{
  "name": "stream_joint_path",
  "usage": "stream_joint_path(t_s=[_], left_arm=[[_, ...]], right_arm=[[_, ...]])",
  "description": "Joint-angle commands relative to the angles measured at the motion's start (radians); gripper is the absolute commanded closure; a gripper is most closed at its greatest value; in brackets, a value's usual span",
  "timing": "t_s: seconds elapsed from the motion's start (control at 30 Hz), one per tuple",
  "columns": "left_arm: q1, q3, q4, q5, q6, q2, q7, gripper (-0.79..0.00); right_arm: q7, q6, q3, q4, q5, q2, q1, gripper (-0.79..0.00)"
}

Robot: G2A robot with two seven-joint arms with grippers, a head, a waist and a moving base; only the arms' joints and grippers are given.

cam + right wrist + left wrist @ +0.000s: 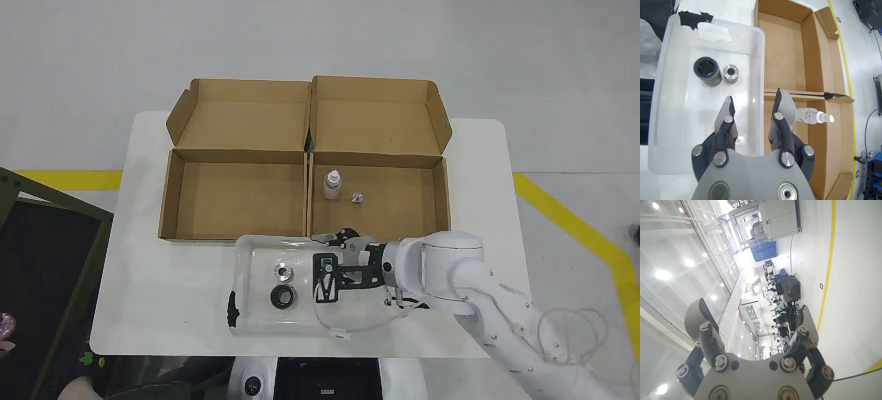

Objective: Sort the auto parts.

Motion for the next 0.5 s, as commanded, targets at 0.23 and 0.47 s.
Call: stream_joint_path(t_s=[0.23, 0.47], left_arm=[[0.0, 0.0, 0.0, 0.0, 0.0, 0.0, 0.0, -0.785], [0.0, 0.0, 0.0, 0.0, 0.0, 0.0, 0.0, -0.785]], right_arm=[[0.009, 0.003, -0.121, 0.062, -0.028, -0.025, 0.046, -0.391], [0.025, 0.023, -0.197, 0.131, -0.019, -0.053, 0.104, -0.397]])
